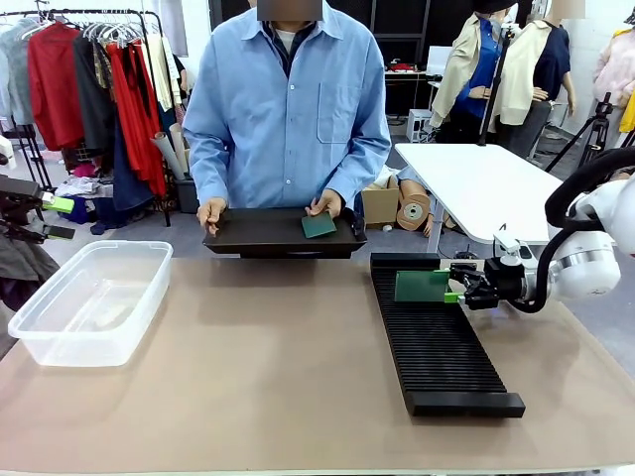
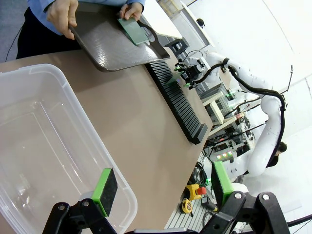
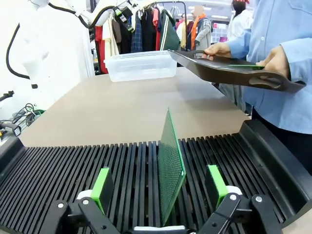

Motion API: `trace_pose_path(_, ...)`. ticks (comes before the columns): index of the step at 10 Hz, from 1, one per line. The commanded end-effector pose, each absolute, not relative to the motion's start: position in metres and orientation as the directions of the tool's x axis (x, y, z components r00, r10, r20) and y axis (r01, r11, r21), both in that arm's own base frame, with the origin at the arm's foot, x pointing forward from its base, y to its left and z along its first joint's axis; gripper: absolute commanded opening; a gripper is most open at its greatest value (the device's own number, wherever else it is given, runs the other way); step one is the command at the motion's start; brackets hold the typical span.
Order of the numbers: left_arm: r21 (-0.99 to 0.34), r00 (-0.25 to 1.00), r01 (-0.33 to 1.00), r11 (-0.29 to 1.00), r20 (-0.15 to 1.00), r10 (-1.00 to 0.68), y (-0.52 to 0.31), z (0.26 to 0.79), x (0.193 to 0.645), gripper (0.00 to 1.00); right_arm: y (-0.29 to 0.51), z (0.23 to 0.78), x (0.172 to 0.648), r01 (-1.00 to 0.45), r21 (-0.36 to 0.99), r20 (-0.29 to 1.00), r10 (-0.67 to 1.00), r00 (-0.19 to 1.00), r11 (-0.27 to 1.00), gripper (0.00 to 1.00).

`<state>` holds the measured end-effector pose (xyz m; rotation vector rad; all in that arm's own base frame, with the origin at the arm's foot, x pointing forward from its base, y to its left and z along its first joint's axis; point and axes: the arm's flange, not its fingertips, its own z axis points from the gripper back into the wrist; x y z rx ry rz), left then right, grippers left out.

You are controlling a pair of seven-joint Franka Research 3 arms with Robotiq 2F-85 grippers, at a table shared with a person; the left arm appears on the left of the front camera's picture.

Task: Sort PCBs into racks and boxes based on the side picked up.
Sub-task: Pick up the Blank PCB handed by the Human.

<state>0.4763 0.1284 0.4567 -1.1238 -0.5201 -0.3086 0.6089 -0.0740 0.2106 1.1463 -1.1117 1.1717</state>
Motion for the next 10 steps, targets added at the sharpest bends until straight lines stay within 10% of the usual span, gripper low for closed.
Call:
trace_pose_path(1,-0.772,0.840,0.487,0.408,0.543,0.025,0.128,0.457,0.476,1.00,-0.079,0.245,0.607,-0.996,0.091,0.987,0.130,0.091,0.007,1.00)
trace_pose_path(6,-0.772,0.840,0.487,0.408,0.543,0.025,0.128,0.457,0.476,1.00,-0.064,0.328,0.572,-0.990,0.139,0.986,0.091,0.138,-0.004,1.00)
trace_pose_path(10,-0.772,0.840,0.487,0.408,0.543,0.025,0.128,0.457,0.476,1.00,-0.040,0.382,0.504,-0.889,0.453,0.891,-0.018,0.453,0.060,1.00)
